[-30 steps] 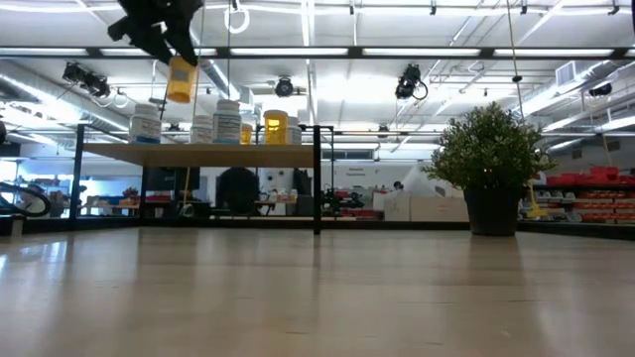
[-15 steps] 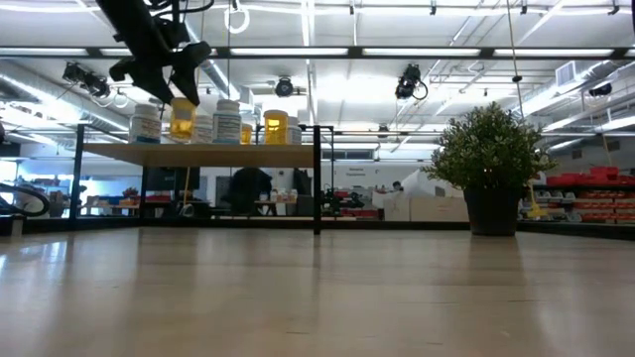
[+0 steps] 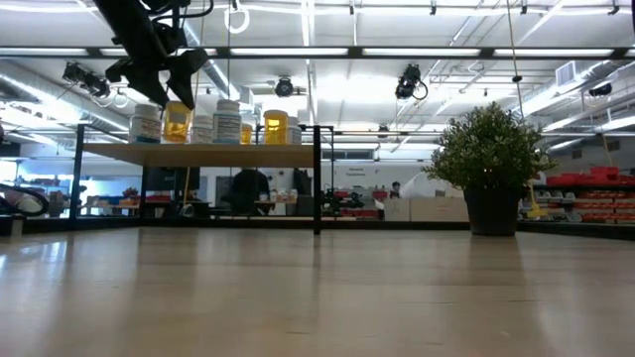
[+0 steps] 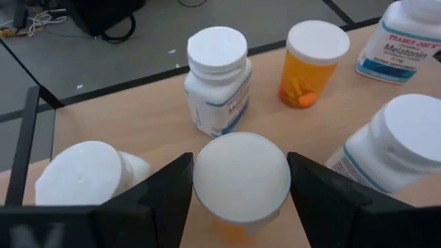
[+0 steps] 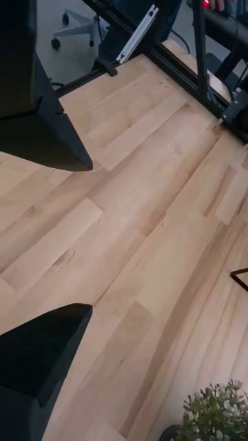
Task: Pick and place medicine bottles onto shelf by color
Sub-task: Put the orange pill bottle on the shelf
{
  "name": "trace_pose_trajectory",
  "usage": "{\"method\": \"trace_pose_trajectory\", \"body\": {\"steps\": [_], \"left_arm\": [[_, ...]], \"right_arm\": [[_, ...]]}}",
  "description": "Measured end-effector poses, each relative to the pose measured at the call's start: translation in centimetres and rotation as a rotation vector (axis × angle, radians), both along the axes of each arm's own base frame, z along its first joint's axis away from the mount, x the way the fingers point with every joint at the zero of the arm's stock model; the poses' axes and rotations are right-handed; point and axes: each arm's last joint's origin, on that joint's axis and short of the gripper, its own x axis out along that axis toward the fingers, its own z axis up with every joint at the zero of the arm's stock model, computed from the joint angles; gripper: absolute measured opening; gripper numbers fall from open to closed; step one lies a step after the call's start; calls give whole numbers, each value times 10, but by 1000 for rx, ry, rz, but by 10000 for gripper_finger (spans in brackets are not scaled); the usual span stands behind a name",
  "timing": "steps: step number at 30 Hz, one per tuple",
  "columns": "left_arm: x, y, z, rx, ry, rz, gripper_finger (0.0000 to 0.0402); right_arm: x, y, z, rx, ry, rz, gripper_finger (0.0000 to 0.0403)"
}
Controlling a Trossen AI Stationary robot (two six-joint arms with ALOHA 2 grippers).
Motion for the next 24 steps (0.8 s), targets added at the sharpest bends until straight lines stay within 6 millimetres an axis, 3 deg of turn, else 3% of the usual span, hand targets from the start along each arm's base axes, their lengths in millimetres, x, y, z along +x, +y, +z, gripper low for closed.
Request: {"method": "trace_pose_trajectory", "body": {"steps": [24], "left_arm": [[11, 5, -10, -60, -13, 26, 243]], "right_arm": [[0, 0, 0, -8, -15, -4, 337]]}}
